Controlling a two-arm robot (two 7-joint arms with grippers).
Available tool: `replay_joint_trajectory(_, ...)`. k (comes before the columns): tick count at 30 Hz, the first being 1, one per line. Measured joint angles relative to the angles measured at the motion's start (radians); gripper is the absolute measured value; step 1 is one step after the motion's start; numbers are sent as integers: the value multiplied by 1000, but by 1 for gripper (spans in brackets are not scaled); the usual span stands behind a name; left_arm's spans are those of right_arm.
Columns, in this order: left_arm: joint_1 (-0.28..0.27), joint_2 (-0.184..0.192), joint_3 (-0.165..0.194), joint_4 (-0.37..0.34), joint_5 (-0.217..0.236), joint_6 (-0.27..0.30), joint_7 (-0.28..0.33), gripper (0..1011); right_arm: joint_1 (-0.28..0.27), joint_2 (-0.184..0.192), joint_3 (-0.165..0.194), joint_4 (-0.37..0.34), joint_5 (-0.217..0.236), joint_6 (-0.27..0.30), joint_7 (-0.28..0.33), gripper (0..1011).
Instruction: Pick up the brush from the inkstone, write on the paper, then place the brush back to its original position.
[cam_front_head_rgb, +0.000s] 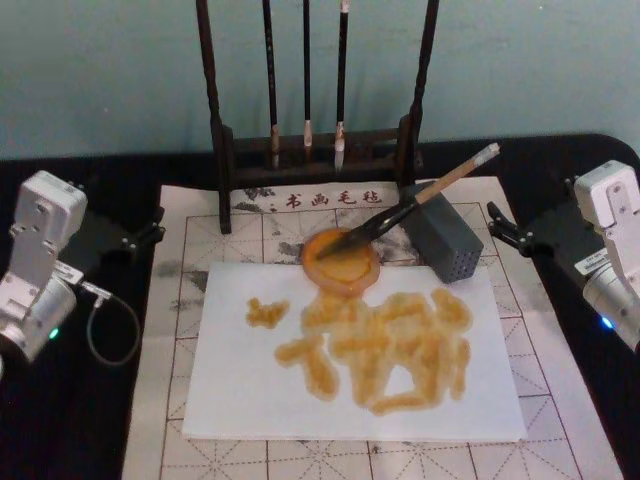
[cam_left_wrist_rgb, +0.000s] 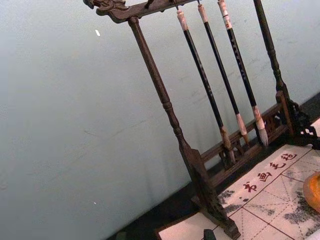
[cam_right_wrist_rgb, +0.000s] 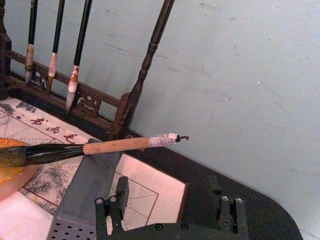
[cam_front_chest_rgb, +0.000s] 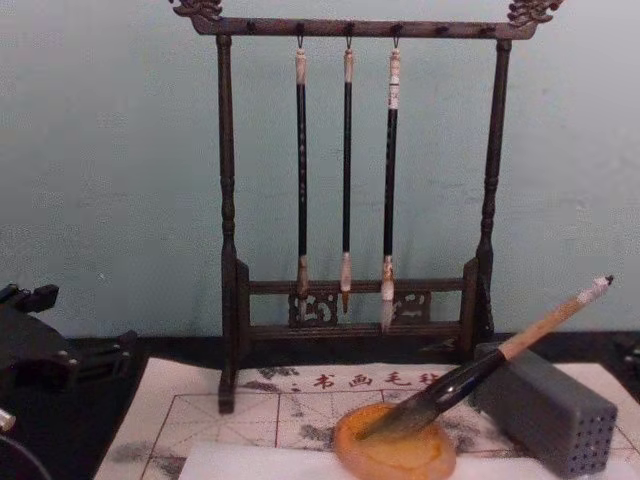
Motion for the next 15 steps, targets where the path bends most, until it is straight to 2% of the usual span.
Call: replay_joint_trajectory(15, 0, 0, 0, 0, 0, 0, 0, 1001, 0, 0, 0, 0, 0, 0, 0, 1003)
